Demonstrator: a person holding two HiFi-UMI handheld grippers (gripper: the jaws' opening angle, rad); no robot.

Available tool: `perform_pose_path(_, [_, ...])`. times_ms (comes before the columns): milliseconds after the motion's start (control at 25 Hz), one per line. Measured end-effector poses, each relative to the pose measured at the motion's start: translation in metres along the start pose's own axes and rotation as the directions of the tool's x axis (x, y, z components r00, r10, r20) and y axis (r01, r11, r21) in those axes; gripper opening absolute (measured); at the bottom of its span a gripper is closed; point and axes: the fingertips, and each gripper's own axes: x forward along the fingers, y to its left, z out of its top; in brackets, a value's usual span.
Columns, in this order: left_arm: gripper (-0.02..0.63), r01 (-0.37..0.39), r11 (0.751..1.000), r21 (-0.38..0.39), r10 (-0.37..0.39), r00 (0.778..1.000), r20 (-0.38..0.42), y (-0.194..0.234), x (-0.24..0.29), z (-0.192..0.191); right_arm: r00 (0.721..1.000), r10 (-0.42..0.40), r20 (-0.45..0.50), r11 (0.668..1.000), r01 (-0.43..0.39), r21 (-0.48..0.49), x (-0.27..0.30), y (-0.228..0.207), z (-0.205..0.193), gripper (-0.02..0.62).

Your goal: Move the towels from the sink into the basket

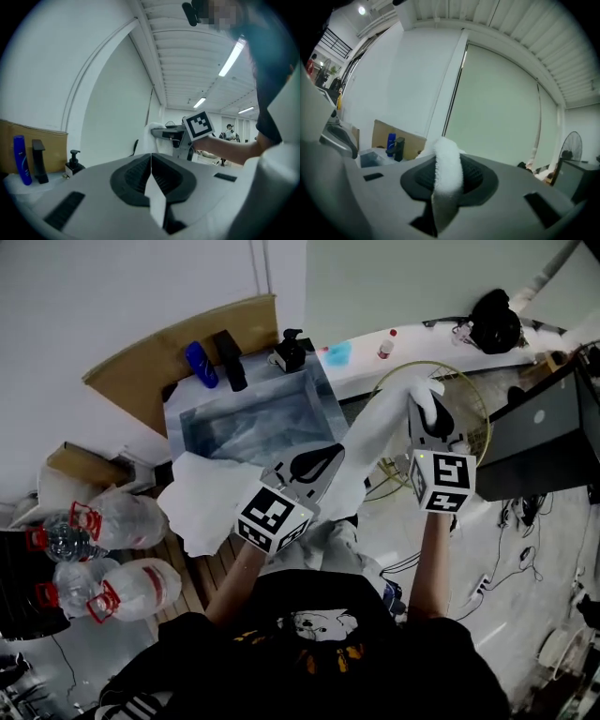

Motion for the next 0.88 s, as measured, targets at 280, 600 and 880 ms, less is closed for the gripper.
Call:
perform_pose_path(280, [0.008,0.026,1.0,0.002,-0.026,1.0,-0.009,-0.016,0.095,0.011,0.998,-0.048,0.041,0.999,0.047,0.022,0.01,-0.116,-0.001,0.078])
perform_pose_path(600, [0.008,0.01,1.0,-0.007,-0.011,1.0,-0.018,-0.024,0.195,0.02,0.995,-0.028,0.092,0.999,0.032,-0.041,0.052,-0.216,0.006,0.078])
perform_pose_path(880, [0.008,-0.014,1.0,-0.014,0.013,0.997,-0.073,-0.02,0.248,0.009,0.995,0.047,-0.09,0.999,-0.047,0.002,0.116,-0.246,-0.096,0.078])
